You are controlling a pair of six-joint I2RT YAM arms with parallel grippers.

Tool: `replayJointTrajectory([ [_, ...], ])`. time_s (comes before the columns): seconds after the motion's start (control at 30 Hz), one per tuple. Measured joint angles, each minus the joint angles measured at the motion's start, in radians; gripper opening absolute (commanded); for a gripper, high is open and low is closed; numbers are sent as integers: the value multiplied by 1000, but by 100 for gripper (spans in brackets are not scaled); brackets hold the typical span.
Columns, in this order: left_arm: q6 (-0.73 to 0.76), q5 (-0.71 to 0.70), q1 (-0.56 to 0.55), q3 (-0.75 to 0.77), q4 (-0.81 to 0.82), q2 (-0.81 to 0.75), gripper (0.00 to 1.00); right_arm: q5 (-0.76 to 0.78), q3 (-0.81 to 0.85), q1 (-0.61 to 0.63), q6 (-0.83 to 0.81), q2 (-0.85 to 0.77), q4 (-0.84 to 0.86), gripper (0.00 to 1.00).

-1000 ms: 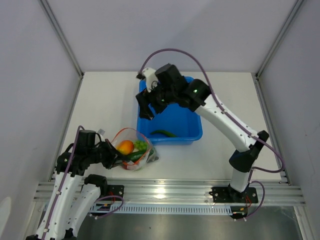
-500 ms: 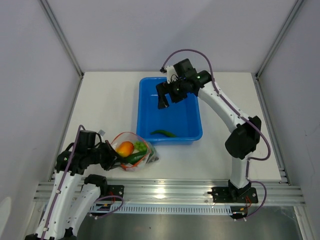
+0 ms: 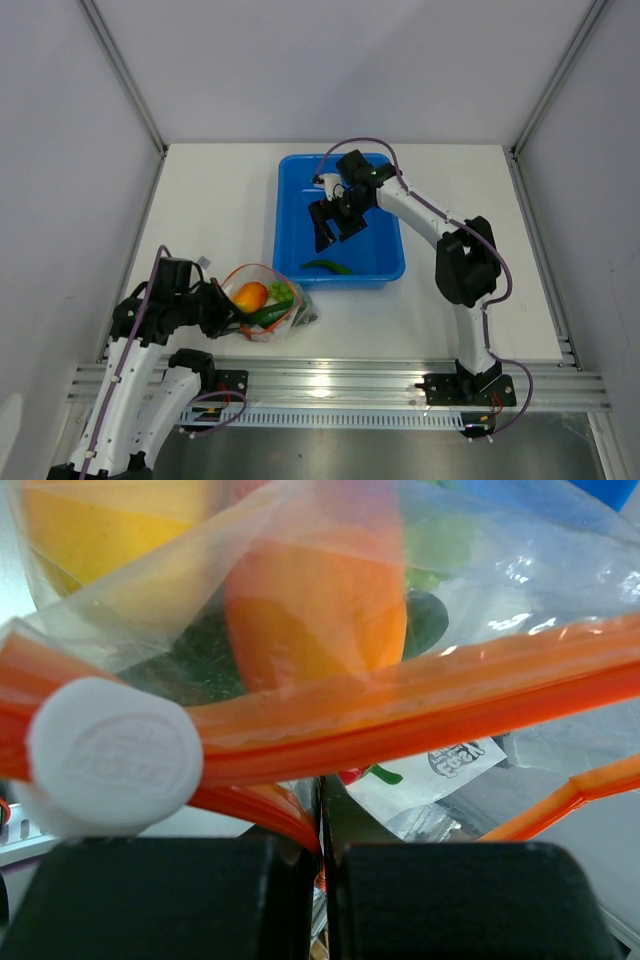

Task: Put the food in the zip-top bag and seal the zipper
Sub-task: Pick up the fake vegetable from the bin.

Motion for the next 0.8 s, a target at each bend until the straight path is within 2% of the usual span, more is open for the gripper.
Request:
replayJointTrajectory([
  [0.5, 25, 0, 0, 0, 0, 35, 0, 86, -142, 74, -27, 0, 28, 97],
  [0.8, 25, 1, 0, 0, 0, 35, 1, 161, -224, 78, -34, -12, 41, 99],
])
